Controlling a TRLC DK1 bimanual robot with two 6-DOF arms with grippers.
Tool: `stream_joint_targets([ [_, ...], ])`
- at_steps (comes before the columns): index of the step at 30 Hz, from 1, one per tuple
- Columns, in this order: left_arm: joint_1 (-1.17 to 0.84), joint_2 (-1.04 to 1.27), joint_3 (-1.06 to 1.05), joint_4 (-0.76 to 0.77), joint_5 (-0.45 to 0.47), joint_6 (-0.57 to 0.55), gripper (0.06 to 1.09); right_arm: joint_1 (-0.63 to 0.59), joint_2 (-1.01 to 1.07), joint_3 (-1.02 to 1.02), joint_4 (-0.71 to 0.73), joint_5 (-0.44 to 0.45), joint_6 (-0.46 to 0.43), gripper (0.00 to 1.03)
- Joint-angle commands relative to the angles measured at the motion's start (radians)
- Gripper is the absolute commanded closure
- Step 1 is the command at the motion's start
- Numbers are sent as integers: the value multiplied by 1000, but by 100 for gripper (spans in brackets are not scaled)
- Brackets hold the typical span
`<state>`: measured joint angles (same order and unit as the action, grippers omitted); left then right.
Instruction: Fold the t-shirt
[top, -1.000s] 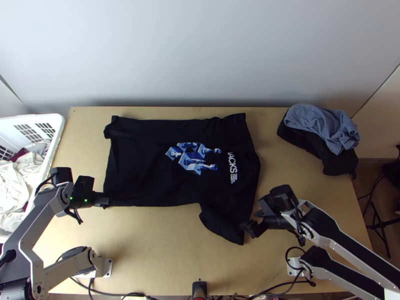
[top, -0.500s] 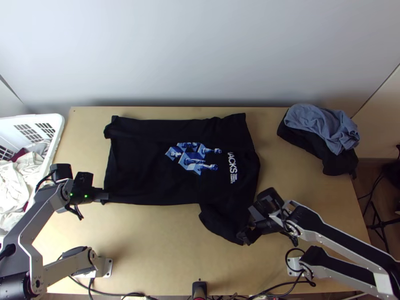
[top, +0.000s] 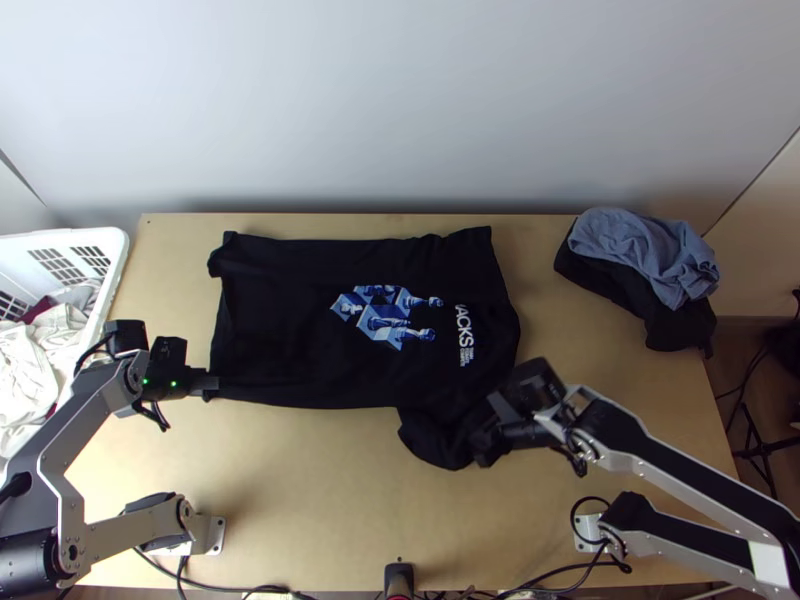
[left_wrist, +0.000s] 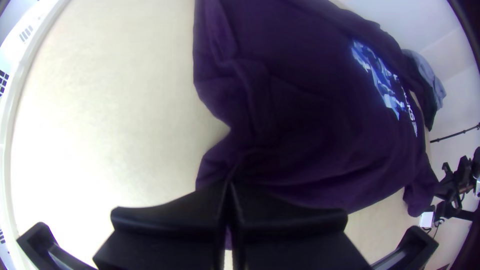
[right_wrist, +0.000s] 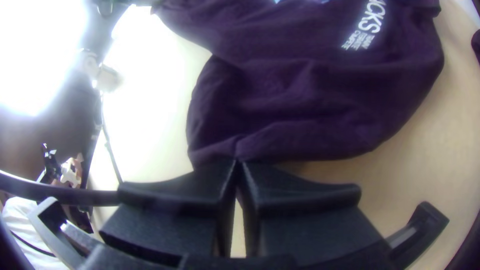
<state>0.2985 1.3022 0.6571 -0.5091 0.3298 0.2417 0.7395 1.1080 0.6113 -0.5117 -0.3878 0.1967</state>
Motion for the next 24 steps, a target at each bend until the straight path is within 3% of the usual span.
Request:
stream_joint_targets([
  [1, 8, 3, 62, -32, 2, -44, 105, -117, -50, 165, -106, -45, -36, 100],
  [13, 99, 151, 317, -94, 20, -190, 104, -365, 107, 331, -48, -65, -100, 100],
  [24, -32, 287, 512, -66, 21, -367, 104, -457, 352, 487, 131, -63, -26, 100],
])
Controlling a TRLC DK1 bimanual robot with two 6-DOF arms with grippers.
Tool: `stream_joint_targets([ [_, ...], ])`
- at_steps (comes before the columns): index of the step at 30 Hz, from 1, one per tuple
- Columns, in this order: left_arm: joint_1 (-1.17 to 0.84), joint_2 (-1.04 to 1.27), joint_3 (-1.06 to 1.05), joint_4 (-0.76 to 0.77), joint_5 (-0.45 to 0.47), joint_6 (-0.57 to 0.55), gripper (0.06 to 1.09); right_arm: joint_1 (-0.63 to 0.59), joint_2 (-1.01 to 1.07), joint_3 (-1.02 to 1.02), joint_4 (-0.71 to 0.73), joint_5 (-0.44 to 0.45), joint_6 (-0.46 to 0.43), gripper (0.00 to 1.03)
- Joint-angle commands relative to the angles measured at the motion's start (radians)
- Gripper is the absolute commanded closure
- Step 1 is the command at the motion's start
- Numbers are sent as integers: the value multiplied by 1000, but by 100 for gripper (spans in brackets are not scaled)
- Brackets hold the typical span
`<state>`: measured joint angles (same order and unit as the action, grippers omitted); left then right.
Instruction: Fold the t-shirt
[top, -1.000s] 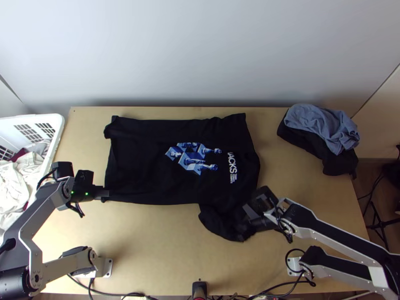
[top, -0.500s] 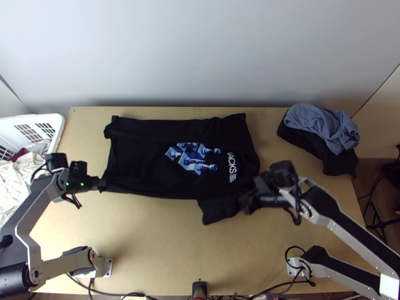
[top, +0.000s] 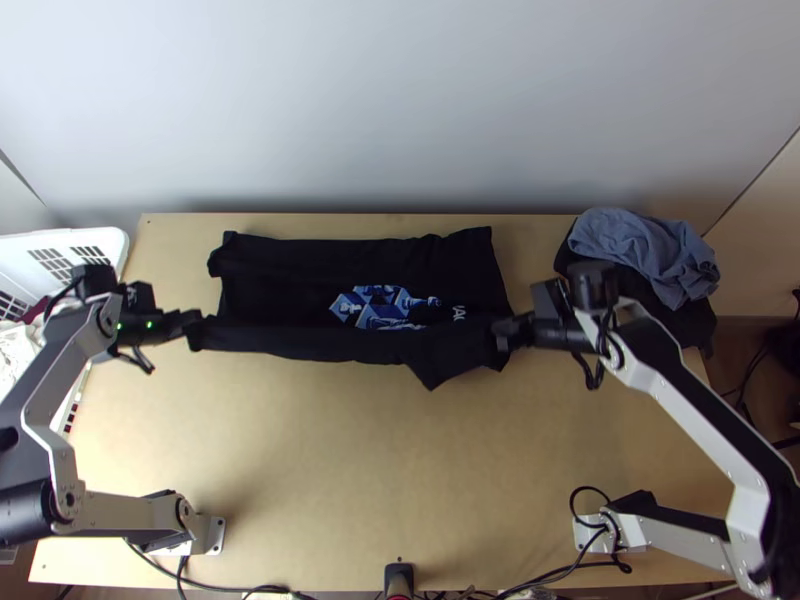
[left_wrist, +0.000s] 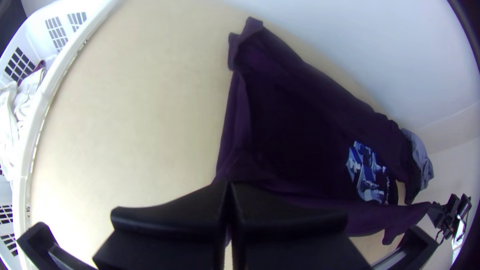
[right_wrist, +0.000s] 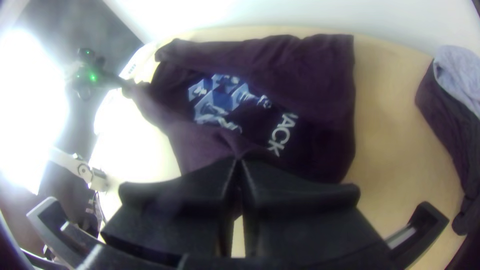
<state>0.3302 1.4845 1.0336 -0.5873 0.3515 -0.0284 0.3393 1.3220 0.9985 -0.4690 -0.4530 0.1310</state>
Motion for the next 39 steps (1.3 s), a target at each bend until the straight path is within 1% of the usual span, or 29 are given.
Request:
stream_joint_targets([
  [1, -76, 125, 160, 9, 1, -105, 105, -59, 161, 120, 95, 2, 45, 100],
  [6, -112, 226, 298, 12, -14, -189, 105, -105, 275, 223, 121, 2, 50, 100],
  [13, -131, 355, 464, 9, -48, -246, 105, -174, 401, 331, 147, 2, 48, 100],
  [19, -140, 450, 568, 9, -57, -275, 105, -198, 496, 381, 176, 2, 50, 100],
  [25, -148, 569, 655, 9, -86, -274, 104, -187, 611, 397, 182, 2, 42, 100],
  [28, -151, 628, 672, 9, -92, -265, 103, -180, 660, 405, 185, 22, 45, 100],
  [30, -151, 657, 683, 7, -94, -265, 94, -172, 678, 404, 201, 36, 47, 100],
  [36, -143, 723, 726, 0, -94, -274, 93, -145, 717, 417, 230, 50, 48, 100],
  [37, -143, 732, 734, -3, -94, -278, 87, -138, 723, 422, 231, 54, 48, 100],
  [39, -145, 750, 747, -16, -94, -283, 71, -134, 738, 437, 231, 60, 48, 100],
])
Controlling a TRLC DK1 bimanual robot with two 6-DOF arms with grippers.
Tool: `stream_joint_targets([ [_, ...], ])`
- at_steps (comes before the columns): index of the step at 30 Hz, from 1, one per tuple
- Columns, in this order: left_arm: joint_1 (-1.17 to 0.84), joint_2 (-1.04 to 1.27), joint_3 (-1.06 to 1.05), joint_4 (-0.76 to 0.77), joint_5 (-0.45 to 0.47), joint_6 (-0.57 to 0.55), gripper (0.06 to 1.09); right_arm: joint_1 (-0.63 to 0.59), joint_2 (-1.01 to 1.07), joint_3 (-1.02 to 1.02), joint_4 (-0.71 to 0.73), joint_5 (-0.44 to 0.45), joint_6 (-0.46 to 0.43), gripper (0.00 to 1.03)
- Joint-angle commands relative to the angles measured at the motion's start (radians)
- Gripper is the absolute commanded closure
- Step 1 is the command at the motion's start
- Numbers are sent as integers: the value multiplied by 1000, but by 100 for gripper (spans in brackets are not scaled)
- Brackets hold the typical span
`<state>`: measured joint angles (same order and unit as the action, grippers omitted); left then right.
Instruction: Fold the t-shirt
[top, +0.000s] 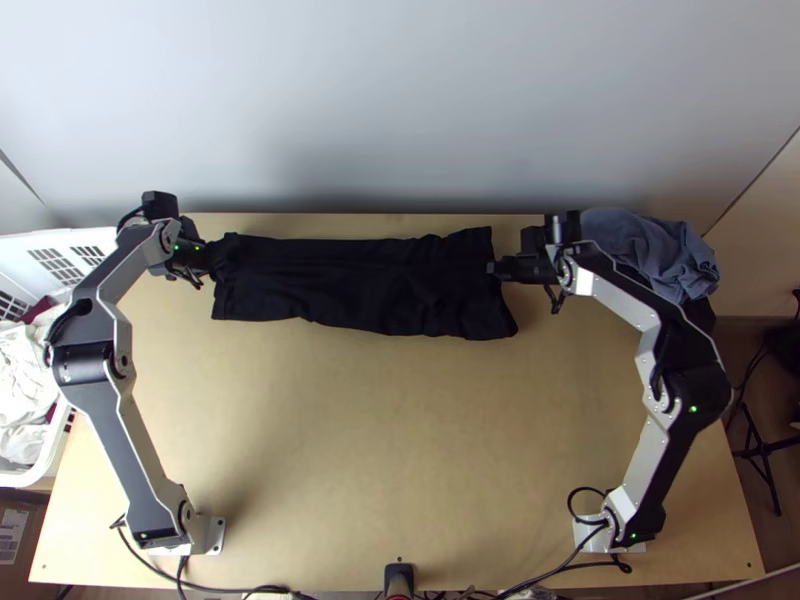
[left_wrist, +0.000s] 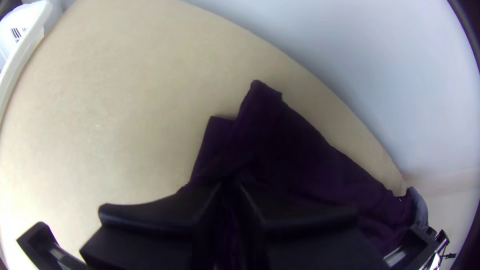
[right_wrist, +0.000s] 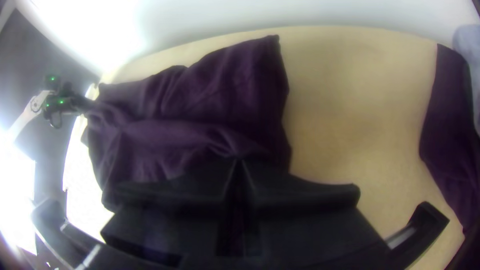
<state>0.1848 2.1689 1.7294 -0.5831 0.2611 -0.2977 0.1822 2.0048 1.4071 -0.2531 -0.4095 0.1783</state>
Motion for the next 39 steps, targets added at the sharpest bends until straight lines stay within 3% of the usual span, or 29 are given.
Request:
stream_joint_targets([
  [1, 2, 74, 58, -23, -3, -21, 61, 25, 57, 29, 17, 20, 1, 100],
  [6, 10, 71, 64, -61, 0, -31, 28, 31, 35, 1, 46, 21, -19, 99],
  [7, 13, 63, 67, -81, 1, -34, 22, 31, 18, -11, 46, 21, -19, 89],
  [8, 15, 52, 68, -98, 7, -32, 19, 31, -5, -28, 46, 20, -16, 71],
  [10, 19, 23, 68, -130, 21, -29, 19, 30, -55, -59, 44, 20, 7, 24],
  [11, 22, 5, 67, -144, 30, -29, 19, 30, -89, -77, 44, 20, 20, 7],
  [12, 25, -14, 67, -161, 36, -29, 19, 31, -126, -94, 44, 20, 21, 4],
  [25, 111, -262, -22, -323, 76, 35, 19, 25, -466, -211, -63, 21, 26, 4],
  [32, 200, -365, -171, -258, 132, 74, 19, 39, -549, -247, -69, 21, 66, 4],
  [36, 251, -383, -275, -159, 247, 89, 19, 49, -600, -255, -84, 21, 87, 4],
  [39, 260, -360, -314, -93, 262, 75, 19, 65, -630, -249, -121, 21, 87, 4],
])
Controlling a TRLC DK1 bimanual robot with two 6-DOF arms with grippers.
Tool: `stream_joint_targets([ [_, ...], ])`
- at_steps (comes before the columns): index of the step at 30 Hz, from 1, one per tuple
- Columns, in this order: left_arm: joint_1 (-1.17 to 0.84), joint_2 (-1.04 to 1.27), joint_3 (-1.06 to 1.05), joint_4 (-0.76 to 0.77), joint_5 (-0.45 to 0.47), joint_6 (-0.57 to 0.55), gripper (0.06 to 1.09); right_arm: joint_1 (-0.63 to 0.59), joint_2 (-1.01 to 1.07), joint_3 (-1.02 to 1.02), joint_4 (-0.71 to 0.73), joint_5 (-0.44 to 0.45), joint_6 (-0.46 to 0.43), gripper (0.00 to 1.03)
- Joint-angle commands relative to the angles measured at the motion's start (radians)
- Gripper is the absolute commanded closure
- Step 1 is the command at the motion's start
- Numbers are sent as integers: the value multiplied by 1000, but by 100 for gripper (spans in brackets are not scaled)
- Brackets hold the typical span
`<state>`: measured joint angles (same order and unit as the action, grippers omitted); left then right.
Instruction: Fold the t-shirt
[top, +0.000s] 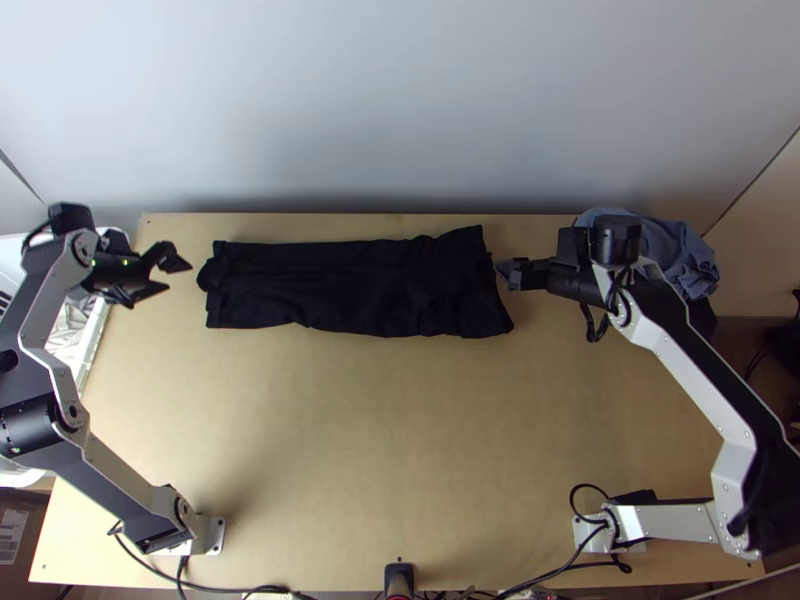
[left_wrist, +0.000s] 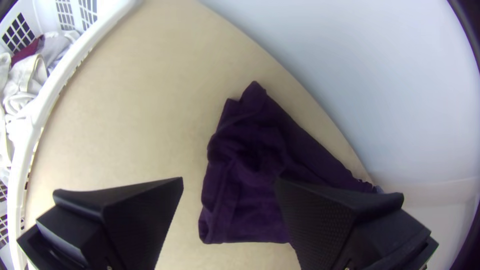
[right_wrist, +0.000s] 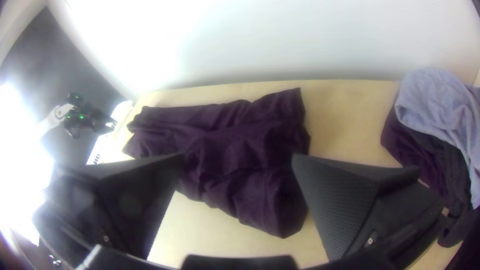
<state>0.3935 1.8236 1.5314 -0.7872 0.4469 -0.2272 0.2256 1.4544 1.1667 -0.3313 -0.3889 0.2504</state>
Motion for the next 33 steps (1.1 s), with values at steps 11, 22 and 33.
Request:
stream_joint_targets([
  [11, 15, 112, -142, 270, 182, -109, 19, 61, -141, 31, -158, 1, 38, 4],
  [22, -30, 164, -94, 276, 234, -139, 19, 55, -160, 11, -178, 1, 38, 4],
  [33, -64, 209, -93, 313, 236, -144, 19, 55, -175, 31, -207, 1, 36, 4],
])
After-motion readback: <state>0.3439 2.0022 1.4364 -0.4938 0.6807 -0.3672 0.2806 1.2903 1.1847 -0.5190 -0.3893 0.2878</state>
